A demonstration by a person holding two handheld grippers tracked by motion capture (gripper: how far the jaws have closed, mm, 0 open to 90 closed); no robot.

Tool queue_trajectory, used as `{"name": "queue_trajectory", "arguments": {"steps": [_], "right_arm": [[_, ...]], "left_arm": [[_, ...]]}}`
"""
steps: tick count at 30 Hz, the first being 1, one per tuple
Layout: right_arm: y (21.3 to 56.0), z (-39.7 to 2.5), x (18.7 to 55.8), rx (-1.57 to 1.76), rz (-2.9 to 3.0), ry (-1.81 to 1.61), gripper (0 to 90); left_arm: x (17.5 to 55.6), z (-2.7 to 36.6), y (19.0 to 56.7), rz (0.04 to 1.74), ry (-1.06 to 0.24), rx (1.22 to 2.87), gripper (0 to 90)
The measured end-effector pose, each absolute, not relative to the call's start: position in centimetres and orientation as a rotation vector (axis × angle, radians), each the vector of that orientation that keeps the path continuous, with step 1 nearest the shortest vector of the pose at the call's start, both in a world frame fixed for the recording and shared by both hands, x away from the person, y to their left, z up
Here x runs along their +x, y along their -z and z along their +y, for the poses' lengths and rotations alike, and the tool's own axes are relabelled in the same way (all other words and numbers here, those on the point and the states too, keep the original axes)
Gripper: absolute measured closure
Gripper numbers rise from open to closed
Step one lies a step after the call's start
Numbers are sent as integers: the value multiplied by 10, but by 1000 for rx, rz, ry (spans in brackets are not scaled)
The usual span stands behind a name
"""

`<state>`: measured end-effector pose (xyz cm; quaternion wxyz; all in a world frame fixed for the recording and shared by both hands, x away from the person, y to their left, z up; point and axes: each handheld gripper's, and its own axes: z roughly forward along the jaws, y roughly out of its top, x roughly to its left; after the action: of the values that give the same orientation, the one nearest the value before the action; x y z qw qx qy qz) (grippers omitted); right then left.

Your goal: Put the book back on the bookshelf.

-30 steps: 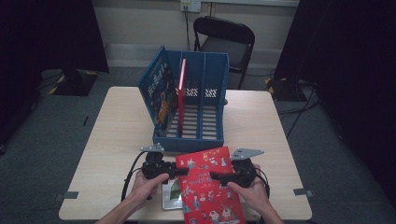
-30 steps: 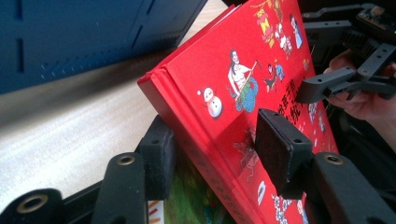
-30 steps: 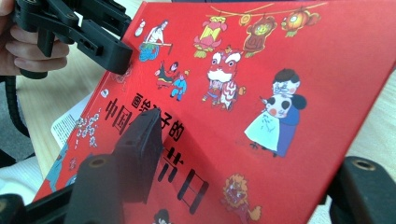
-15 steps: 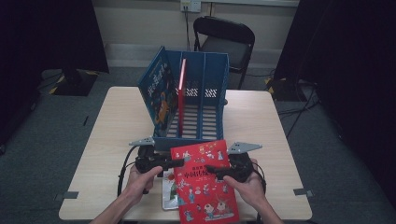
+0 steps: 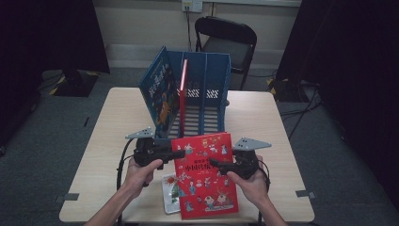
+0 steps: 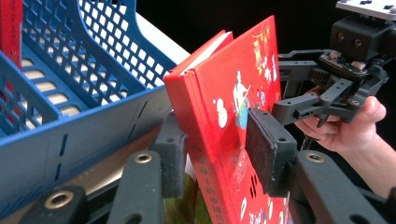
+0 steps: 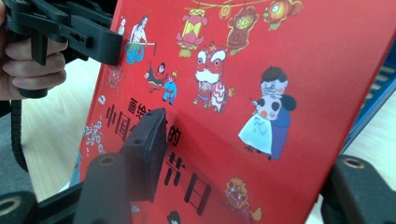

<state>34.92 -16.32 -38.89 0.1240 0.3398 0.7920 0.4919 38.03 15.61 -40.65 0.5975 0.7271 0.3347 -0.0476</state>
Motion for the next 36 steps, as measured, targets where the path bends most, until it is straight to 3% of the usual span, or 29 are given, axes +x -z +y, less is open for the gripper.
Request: {"name": "queue_trajectory", "arguments": {"steps": [12, 18, 36], "right_arm": [[372, -164, 348, 979, 2245, -1492, 419], [370, -160, 349, 971, 2245, -1517, 444], [369, -170, 338, 915, 2240, -1549, 426]], "left_arm": [[378, 154, 380, 707, 78, 1652, 656], [376, 147, 382, 701, 74, 1642, 641], [364, 141, 376, 598, 102, 1649, 715]]}}
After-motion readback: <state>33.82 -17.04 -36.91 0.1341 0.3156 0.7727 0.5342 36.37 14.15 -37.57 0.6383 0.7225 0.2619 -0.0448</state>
